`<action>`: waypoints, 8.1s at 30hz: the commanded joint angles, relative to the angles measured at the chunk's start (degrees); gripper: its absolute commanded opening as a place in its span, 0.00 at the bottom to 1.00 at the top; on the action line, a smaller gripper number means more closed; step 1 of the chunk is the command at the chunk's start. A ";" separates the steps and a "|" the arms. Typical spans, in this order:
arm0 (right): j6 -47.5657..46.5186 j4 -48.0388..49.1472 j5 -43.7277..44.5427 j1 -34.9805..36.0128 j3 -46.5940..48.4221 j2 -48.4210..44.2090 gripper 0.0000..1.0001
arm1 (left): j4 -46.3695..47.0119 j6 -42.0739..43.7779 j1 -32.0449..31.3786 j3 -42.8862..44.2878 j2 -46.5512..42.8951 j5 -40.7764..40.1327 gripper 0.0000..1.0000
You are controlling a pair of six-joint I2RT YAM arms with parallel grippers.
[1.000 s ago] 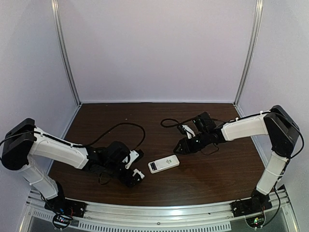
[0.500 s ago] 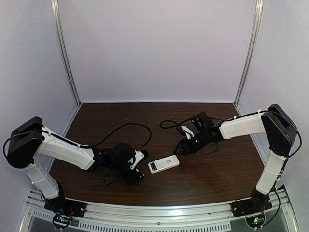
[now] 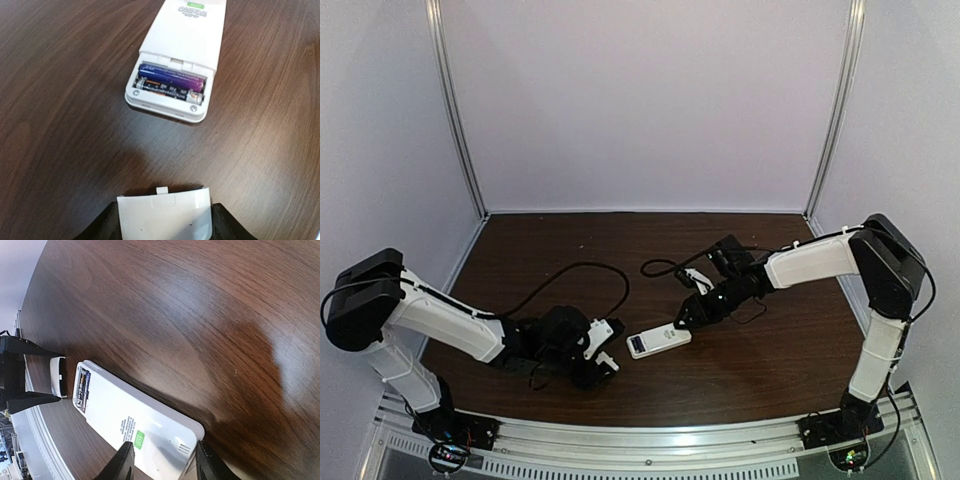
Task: Load the batteries into the remote control
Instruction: Pick up the battery cover from the center of the board, then load the battery cover onto the remote control without the battery cover, then move the remote control to the center of the board.
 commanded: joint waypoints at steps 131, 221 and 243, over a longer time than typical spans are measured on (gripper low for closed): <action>21.75 22.14 -1.00 13.64 -3.50 12.00 0.07 | 20.99 6.99 4.66 -0.73 7.72 10.87 0.72; 9.74 -1.05 4.65 3.96 -5.68 -7.05 0.53 | 21.08 33.58 1.86 -9.07 -5.60 9.13 0.64; 14.94 9.84 -2.16 4.93 -0.77 4.75 0.47 | 21.93 34.77 1.86 -9.15 -4.35 8.16 0.63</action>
